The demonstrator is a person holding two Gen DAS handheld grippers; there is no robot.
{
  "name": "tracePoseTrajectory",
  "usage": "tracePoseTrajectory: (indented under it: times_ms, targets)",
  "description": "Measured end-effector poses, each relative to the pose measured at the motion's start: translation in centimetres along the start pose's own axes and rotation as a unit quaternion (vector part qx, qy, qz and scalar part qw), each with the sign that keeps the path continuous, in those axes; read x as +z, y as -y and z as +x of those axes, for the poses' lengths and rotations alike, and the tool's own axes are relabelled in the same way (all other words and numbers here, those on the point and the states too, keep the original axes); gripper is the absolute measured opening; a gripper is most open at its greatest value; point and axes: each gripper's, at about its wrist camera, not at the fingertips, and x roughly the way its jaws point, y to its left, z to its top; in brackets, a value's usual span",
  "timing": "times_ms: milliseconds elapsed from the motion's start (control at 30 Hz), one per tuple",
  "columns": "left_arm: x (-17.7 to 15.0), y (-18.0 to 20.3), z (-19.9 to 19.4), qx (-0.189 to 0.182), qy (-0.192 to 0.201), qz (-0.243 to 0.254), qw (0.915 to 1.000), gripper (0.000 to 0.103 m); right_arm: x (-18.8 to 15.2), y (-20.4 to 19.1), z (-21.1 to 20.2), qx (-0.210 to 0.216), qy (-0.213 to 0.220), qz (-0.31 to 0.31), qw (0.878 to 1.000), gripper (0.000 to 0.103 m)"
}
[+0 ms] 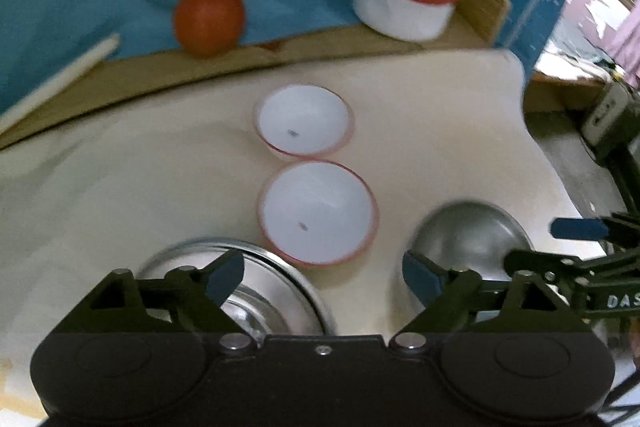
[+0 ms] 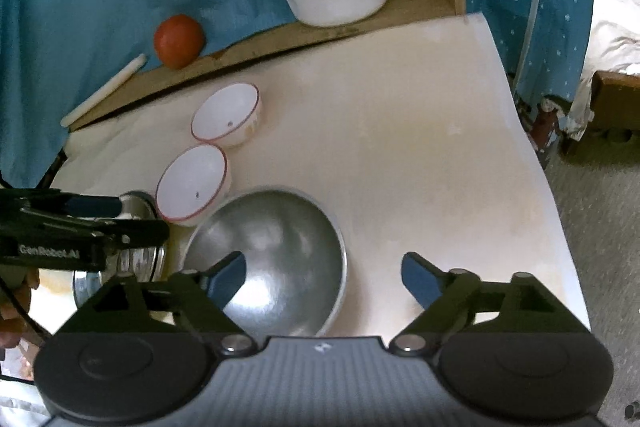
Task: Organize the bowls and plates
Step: 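Move both grippers to the rim of the nearer red-rimmed white bowl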
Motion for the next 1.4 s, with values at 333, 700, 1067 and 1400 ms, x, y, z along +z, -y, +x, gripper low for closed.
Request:
tracePoseTrajectory:
  times_ms: [333, 700, 1067, 1400]
  targets:
    - [1.8, -4.9, 0.7, 0.056, 0.005, -0.002, 0.9984, 0.098, 1.6, -2.5, 0.5, -0.005, 0.03, -0.009, 0.999, 0.1]
    - [3.4, -6.0, 3.1, 0.053, -0.008, 0.049, 0.9974, 0.098, 3.4, -5.6, 2.8, -0.01, 0.027, -0.037, 0.999, 0.1]
    - [4.2, -6.0, 5.2, 0.028, -0.03, 0.077, 0.9962, 0.092, 3.9, -7.7, 5.5, -0.033, 0.011, -0.071, 0.997, 0.098]
    - [4.5, -5.6, 6.4, -0.005, -0.045, 0.086, 0.9953, 0.071, 4.6, -8.3, 7.4, -0.018, -0.013, -0.08, 0.997, 0.084]
